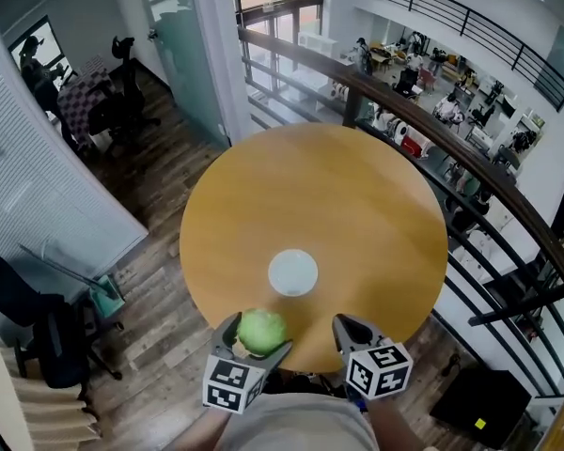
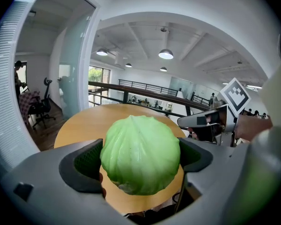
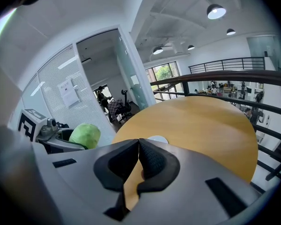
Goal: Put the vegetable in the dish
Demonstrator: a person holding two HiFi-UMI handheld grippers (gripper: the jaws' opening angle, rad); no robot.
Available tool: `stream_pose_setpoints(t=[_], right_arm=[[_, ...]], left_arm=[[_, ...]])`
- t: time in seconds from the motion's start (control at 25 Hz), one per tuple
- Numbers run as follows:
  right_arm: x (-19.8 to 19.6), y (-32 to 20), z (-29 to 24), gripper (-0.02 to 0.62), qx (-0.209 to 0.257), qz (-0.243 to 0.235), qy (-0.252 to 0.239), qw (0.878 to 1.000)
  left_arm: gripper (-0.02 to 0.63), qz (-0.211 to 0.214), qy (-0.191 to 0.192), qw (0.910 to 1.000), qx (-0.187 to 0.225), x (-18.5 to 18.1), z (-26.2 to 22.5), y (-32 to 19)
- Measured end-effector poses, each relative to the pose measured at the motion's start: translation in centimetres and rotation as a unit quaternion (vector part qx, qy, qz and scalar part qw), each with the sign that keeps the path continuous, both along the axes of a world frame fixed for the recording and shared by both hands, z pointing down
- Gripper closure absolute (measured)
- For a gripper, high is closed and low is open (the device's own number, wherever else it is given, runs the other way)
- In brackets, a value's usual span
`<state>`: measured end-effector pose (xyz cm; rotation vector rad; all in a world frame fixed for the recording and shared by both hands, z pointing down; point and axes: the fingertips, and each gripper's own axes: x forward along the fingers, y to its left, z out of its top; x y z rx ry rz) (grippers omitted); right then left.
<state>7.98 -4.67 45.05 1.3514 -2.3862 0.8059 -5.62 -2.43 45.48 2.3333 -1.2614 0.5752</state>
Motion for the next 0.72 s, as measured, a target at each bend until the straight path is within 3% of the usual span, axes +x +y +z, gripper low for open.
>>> stream_pose_setpoints(t=[0.72], right_arm=[[-1.2, -4.0, 1.4, 0.571, -0.017, 0.036, 0.004, 0.999]], left_arm=[[0.123, 0.047, -0.011, 0.9985, -0.025, -0.7, 2.3, -5.6]])
